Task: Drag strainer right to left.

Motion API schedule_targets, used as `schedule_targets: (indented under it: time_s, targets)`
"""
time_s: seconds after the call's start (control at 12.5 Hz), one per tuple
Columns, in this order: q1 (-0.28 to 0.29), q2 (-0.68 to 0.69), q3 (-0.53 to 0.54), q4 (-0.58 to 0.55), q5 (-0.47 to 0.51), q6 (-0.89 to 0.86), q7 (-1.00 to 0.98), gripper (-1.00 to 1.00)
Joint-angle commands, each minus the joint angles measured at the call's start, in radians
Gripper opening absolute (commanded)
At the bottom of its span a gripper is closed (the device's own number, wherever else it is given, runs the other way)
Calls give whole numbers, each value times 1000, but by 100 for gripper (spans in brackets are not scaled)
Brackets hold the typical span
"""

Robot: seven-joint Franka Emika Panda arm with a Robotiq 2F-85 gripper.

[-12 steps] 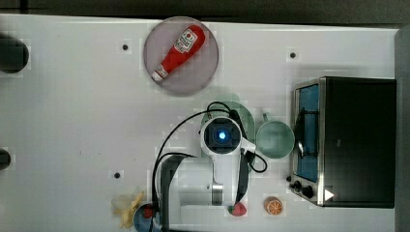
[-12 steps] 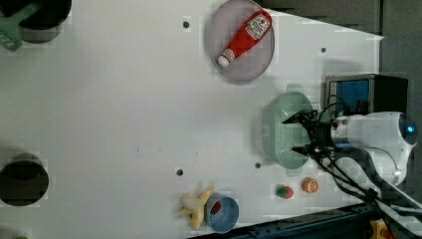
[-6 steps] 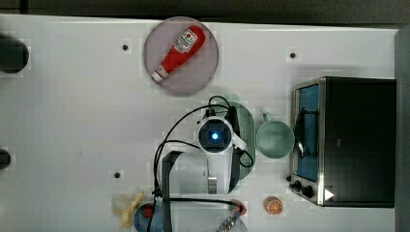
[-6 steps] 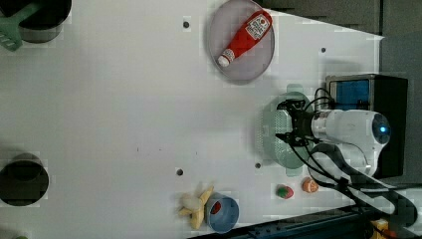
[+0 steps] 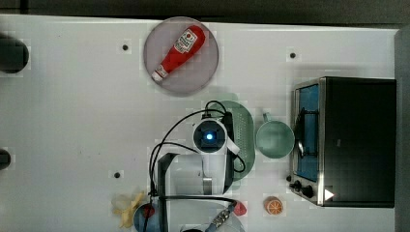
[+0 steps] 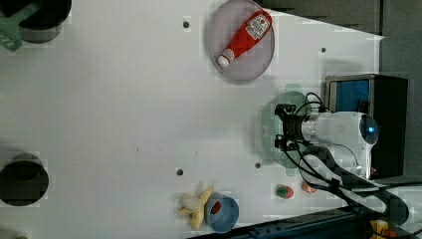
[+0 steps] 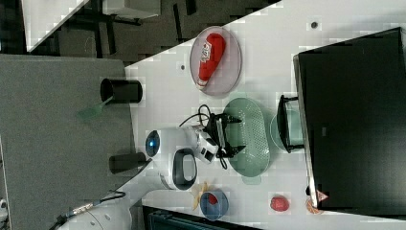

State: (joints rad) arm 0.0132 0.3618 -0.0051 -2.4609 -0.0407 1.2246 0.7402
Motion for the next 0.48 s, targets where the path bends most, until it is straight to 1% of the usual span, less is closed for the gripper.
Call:
schedule_targets:
  time_s: [0.08,0.48]
  targets:
    - [25,-9,48,7,-3,14,147,100]
    - [53,-7,109,12,7,12,209,100]
